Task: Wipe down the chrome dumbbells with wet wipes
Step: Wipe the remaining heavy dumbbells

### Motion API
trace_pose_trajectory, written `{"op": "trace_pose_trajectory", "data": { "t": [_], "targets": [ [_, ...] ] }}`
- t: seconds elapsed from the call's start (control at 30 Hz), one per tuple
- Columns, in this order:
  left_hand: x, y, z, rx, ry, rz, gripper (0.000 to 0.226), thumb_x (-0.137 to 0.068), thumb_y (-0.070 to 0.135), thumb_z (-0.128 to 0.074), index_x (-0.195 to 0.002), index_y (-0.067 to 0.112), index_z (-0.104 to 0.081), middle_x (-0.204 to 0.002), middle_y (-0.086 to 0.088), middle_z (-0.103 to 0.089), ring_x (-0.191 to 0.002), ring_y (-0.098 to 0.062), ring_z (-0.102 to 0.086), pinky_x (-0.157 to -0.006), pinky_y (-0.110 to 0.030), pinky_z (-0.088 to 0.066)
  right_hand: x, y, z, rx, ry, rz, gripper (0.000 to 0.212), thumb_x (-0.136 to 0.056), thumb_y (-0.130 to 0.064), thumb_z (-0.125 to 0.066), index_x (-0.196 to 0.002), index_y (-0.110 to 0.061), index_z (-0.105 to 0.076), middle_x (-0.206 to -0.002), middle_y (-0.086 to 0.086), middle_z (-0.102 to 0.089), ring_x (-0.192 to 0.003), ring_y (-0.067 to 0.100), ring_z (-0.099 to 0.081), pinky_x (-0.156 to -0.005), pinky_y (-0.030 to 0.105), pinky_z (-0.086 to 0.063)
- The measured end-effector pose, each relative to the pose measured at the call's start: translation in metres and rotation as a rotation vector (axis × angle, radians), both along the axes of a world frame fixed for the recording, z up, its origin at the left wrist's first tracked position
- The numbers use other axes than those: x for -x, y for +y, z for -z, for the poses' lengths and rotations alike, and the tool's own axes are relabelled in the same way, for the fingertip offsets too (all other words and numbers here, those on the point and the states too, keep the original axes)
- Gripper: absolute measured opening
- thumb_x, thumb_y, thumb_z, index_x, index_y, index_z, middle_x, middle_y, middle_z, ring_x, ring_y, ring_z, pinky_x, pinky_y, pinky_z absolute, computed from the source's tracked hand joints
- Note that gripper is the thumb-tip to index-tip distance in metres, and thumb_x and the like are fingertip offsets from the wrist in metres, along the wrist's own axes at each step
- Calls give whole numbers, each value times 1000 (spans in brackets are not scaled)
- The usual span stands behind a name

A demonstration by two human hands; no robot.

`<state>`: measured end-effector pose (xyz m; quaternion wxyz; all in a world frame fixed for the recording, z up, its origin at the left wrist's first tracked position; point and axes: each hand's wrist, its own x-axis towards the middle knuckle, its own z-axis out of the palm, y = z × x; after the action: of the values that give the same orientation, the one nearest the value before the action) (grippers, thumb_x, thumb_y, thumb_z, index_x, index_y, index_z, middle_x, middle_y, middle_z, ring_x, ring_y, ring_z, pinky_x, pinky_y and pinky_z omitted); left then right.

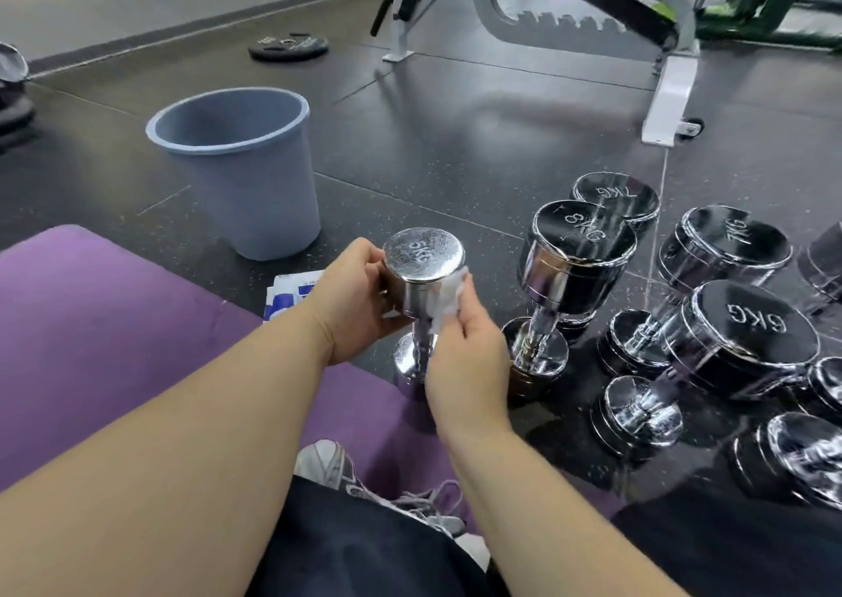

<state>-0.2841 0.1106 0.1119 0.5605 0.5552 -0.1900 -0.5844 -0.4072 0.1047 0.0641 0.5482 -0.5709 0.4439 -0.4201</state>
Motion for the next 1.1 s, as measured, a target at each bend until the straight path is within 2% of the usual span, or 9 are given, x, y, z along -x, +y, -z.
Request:
{"op": "trace_pose_trajectory", "data": {
  "t": [0.13, 0.23, 0.3, 0.4, 0.53, 0.7, 0.8, 0.97, 1.1],
  "targets": [
    [3, 1, 3, -17, -21, 8, 29, -87, 24, -33, -103, 14, -55, -79, 0, -45, -68, -13, -47, -79, -33, -55, -11, -38, -19, -40, -147, 52, 37, -83, -14, -40, -102, -31, -68, -112, -10, -51, -114, 8, -49, -116, 42, -28],
    [7, -2, 1, -15, -9, -34, 27, -86, 22, -35, -96, 12, -58, -88, -7, -53, -78, -18, -53, -71, -32, -57, -4, -26, -28, -30, -137, 81, 56, -88, 7, -37, -130, -21, -62, -130, -18, -49, -123, -8, -41, -111, 13, -25],
    [5, -4, 3, -7, 41, -44, 40, -82, 28, -38, -113, 14, -59, -102, -11, -55, -89, -22, -55, -67, -32, -59, 3, -3, -21, 8, -136, 36, 58, -90, 11, -42, -131, -25, -61, -136, -24, -41, -121, -16, -38, -99, 1, -29],
    [2, -3, 5, 3, 37, -78, 37, -85, 26, -34, -113, 14, -57, -97, -8, -54, -82, -20, -56, -62, -31, -58, 1, -13, -8, -54, -225, 142, 51, -82, -3, -60, -107, -47, -67, -118, -8, -67, -108, 8, -63, -95, 25, -49],
    [7, -3, 4, -20, -24, -55, 29, -88, 27, -34, -104, 14, -55, -81, -2, -46, -78, -18, -51, -58, -30, -56, 9, -37, -13, -119, -156, 303, 24, -78, 1, -70, -76, -22, -65, -70, -7, -63, -69, 11, -56, -69, 29, -45],
    [6, -2, 3, -36, 35, -88, 24, -88, 30, -35, -105, 17, -45, -87, -10, -50, -69, -21, -53, -55, -24, -53, 0, 0, -13, -74, -64, 31, 20, -76, -9, -78, -73, -29, -73, -74, -10, -74, -68, 5, -65, -72, 25, -53],
    [7, 1, 4, -23, 0, -31, 32, -90, 29, -33, -110, 16, -54, -98, -8, -60, -78, -20, -57, -67, -27, -55, -1, -7, -13, -107, -138, 77, 19, -78, -6, -76, -72, -24, -73, -64, -8, -71, -55, 8, -59, -61, 29, -51],
    [9, 2, 2, -76, -99, -48, 25, -88, 27, -31, -98, 14, -50, -77, 0, -52, -73, -16, -51, -75, -34, -53, 10, -8, -8, -191, -254, 165, 26, -82, 5, -68, -74, -20, -67, -56, -8, -66, -48, 8, -56, -54, 23, -47],
    [5, 7, 2, -95, -101, -30, 25, -86, 29, -31, -102, 18, -47, -81, 2, -47, -83, -17, -49, -87, -41, -47, 6, -10, 4, -203, -211, 186, 24, -74, 2, -71, -68, -21, -68, -60, -7, -68, -58, 8, -60, -66, 32, -52]
  ]
}}
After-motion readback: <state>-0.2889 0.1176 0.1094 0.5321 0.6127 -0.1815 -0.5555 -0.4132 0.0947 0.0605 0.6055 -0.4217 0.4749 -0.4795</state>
